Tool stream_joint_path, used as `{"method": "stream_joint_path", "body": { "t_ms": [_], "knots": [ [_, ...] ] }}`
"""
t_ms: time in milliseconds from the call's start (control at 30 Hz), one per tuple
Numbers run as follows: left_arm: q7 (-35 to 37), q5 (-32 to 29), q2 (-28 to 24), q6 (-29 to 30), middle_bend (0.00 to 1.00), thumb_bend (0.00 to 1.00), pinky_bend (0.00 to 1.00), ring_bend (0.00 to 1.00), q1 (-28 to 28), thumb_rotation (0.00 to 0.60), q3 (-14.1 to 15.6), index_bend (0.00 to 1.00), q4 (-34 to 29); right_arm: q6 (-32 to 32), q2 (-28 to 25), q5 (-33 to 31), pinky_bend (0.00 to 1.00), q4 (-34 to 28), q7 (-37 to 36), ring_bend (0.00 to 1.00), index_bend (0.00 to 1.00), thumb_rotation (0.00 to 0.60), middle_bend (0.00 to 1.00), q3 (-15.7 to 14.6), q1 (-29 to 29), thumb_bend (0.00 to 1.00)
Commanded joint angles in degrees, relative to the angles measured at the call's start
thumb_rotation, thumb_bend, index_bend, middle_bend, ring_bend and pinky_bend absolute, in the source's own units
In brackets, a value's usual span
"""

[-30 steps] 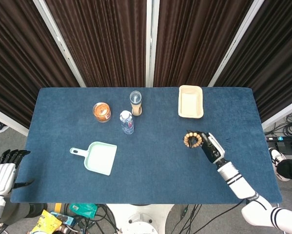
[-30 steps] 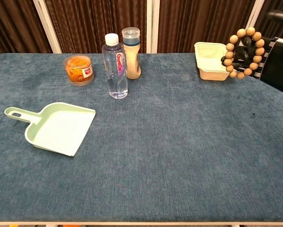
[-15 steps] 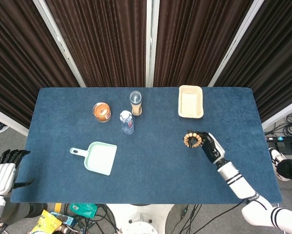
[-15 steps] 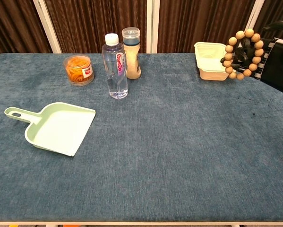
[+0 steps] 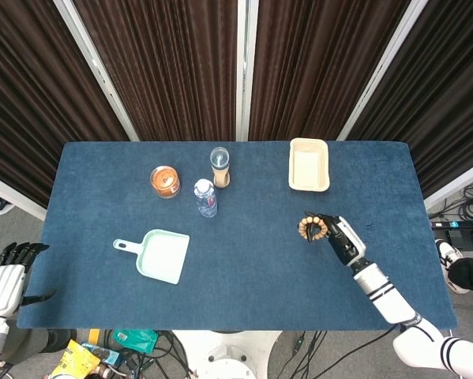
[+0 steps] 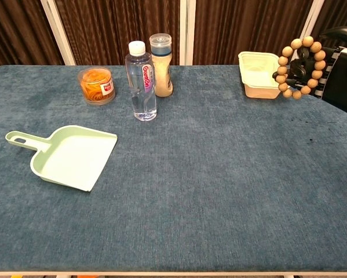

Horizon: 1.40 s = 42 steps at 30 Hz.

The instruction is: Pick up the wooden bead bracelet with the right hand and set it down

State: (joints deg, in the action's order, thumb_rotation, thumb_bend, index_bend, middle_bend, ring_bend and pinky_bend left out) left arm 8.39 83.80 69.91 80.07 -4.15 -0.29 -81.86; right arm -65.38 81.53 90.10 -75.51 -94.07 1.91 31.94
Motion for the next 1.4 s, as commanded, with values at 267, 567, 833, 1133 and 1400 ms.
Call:
{"method": "stream_joint_path", "body": {
  "t_ms": [267, 567, 833, 1133, 1400],
  "knots": [
    [0.02, 0.08, 0.02, 0.20, 0.16, 0.00, 0.06, 0.09, -0.02, 0.600, -0.10, 0.19, -0.03, -1.50, 0.09, 0.15, 0.00, 0.27, -0.40, 0.32, 0.66, 0.214, 0.66, -0.18, -0.98, 0.55],
    [0.02, 0.04, 0.01, 0.15, 0.16, 0.00, 0.06, 0.09, -0.04, 0.600, -0.11, 0.19, -0.09, -2.00, 0.29, 0.25, 0.00, 1.01, -2.18, 0.32, 0.68, 0.214, 0.66, -0.06, -1.16, 0.50],
    [-0.04, 0.17, 0.04, 0.07, 0.16, 0.00, 0.06, 0.09, -0.21, 0.600, -0.15, 0.19, -0.14, -2.29, -0.36, -0.05, 0.00, 0.84, -4.49, 0.32, 0.69, 0.216, 0.66, 0.48, -1.20, 0.63],
    [0.09, 0.13, 0.13, -0.12, 0.16, 0.00, 0.06, 0.09, -0.37, 0.600, -0.22, 0.19, 0.02, -2.85, -0.65, -0.06, 0.00, 0.88, -4.40, 0.32, 0.69, 0.250, 0.66, 0.56, -1.60, 0.77],
    [0.25, 0.25, 0.24, -0.16, 0.16, 0.00, 0.06, 0.09, -0.46, 0.600, -0.18, 0.19, 0.15, -3.70, -0.94, 0.33, 0.00, 1.14, -3.81, 0.32, 0.64, 0.260, 0.64, 0.39, -2.12, 1.00]
  ]
}}
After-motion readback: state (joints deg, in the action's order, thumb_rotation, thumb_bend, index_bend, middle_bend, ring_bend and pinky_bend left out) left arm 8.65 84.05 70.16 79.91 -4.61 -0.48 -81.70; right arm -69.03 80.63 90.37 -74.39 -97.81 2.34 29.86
